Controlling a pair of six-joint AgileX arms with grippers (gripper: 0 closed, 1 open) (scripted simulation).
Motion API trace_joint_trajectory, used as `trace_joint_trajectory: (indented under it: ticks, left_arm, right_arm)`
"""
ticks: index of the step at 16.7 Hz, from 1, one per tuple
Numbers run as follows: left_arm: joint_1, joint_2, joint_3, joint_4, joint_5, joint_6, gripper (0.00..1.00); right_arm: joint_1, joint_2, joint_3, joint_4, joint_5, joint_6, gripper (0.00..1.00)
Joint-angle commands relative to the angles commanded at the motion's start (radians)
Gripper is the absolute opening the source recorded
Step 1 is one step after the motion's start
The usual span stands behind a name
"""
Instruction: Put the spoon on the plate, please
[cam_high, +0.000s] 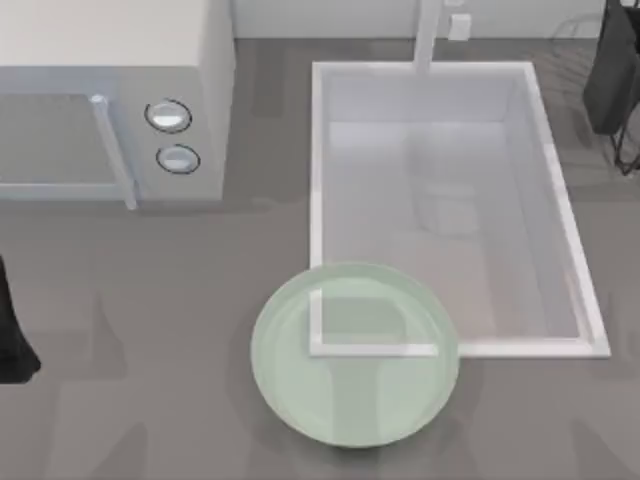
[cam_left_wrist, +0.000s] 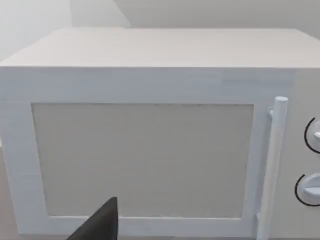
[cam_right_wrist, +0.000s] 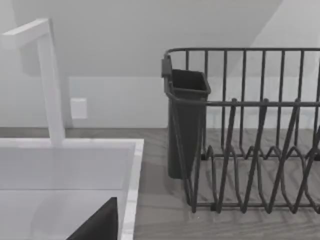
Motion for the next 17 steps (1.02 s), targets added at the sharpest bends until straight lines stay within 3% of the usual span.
trace_joint_trajectory:
  ticks: [4,8,17]
  left_arm:
    - [0.000,0.000,0.000,0.000,0.000,0.000,1.00]
    - [0.000,0.000,0.000,0.000,0.000,0.000,1.00]
    - [0.000,0.000,0.000,0.000,0.000,0.000,1.00]
  right_arm:
    - [-0.012,0.032,0.031,-0.024,0.001,-0.014,1.00]
    - [-0.070,0.223,0.196,-0.154,0.003,-0.091,1.00]
    - [-0.267,1.091,0.750,-0.664,0.001,-0.374,1.00]
